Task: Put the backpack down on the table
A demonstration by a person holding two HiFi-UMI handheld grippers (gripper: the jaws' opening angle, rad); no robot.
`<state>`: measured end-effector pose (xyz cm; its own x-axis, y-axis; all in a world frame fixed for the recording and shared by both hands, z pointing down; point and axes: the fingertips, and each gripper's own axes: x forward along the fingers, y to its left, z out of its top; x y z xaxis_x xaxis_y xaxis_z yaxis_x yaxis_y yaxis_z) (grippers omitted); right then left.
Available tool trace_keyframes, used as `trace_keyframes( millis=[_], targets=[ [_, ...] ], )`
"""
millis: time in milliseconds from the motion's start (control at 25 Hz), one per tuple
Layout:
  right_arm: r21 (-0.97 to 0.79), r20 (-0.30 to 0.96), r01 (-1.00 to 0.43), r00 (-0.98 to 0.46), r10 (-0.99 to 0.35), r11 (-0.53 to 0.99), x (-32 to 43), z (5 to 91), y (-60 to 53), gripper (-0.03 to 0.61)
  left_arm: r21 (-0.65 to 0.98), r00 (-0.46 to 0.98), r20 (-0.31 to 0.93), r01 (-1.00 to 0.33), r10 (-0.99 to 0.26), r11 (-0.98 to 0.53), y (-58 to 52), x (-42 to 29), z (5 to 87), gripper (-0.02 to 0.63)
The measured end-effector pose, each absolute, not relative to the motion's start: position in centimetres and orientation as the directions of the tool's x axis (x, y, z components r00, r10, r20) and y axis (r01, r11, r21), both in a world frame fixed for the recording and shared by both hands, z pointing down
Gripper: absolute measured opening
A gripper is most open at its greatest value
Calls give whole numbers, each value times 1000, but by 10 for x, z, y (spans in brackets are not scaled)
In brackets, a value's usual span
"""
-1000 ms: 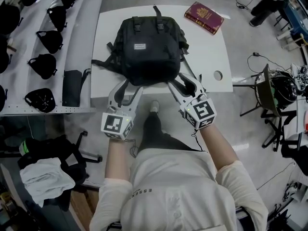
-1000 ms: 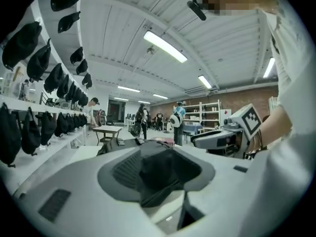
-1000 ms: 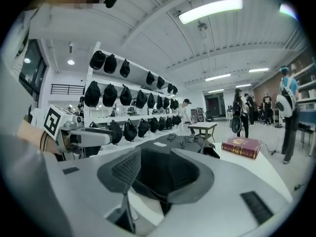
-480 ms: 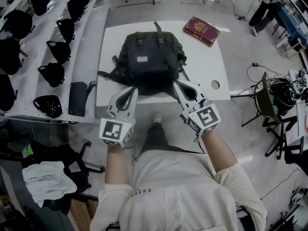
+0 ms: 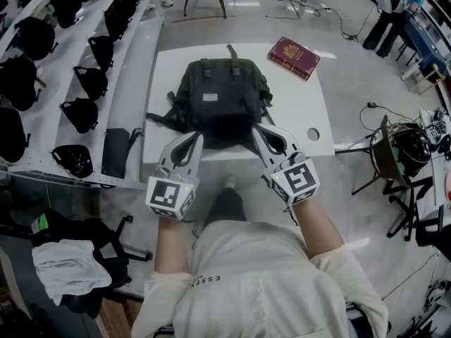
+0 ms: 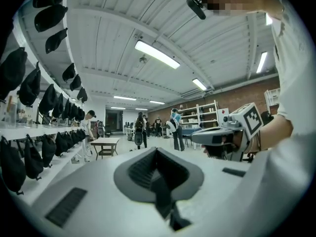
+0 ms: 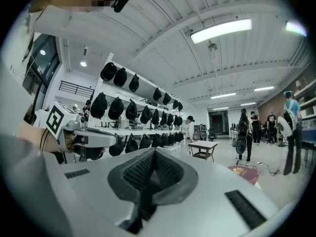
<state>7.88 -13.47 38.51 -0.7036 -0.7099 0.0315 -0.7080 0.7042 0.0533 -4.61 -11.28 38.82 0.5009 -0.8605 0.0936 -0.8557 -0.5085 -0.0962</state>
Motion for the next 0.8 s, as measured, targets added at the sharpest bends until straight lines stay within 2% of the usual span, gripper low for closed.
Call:
trace_keyframes(
  millis=[800],
  targets=[
    [62, 8, -723, -689, -725, 688, 79, 376, -144, 14, -97, 465, 116, -874, -878, -476, -129, -43, 374, 3]
  ],
)
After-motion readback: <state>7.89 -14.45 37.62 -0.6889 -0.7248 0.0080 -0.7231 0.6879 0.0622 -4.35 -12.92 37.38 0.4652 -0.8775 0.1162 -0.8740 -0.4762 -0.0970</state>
